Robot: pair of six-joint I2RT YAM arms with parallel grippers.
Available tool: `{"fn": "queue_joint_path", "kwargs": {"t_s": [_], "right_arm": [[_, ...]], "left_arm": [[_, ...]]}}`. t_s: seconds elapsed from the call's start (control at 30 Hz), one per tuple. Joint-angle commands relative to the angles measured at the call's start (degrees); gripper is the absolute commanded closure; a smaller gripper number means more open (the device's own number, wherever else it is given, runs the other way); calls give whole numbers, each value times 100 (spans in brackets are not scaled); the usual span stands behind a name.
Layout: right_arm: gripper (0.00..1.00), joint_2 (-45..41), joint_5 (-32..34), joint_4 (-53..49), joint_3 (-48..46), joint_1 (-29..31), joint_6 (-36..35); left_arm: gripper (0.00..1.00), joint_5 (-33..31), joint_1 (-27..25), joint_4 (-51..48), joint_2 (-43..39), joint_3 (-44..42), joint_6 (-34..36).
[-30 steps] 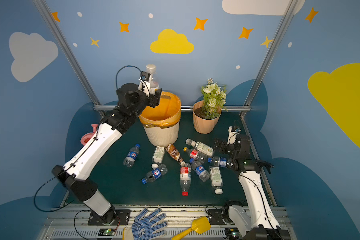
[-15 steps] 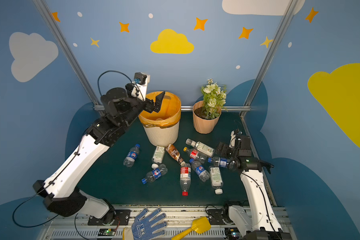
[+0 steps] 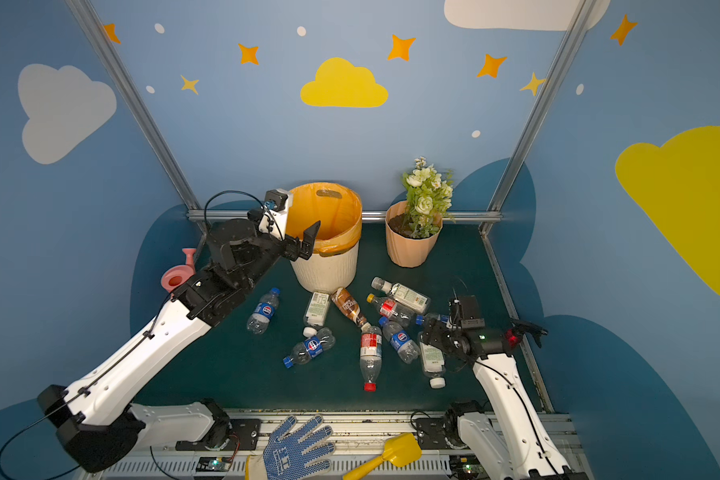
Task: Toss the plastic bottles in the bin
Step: 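Reach the right gripper down to the green-labelled clear bottle beside the Pepsi bottles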
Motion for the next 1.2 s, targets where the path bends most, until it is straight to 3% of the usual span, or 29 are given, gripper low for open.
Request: {"fn": "queue_joint_path", "kwargs": {"t_s": [0.0,0.2,0.33,0.5,0.77,1.0,1.17], "right_arm": [[18,-119,234,-159,-105,245,551],[19,117,395,-205,-435,511,834],[13,99,580,-139,-614,573,998],[14,256,743,-107,-684,623,1030],[18,543,806,-2,-713,756,1050],[30,683,759,126,-739,810,1015],[27,799,733,181,-782,831,970]], "left_arm": [[0,66,61,278,-304,-89,-280],[0,54,106,106,-461,-240,-287],[0,107,227,26,-563,-388,-512],[0,290,338,62,-568,-602,-745],[0,462,416,9,-568,-598,-780],[0,516,442,-95,-590,-580,-790],[0,560,450,-122,-600,-597,-825]]}}
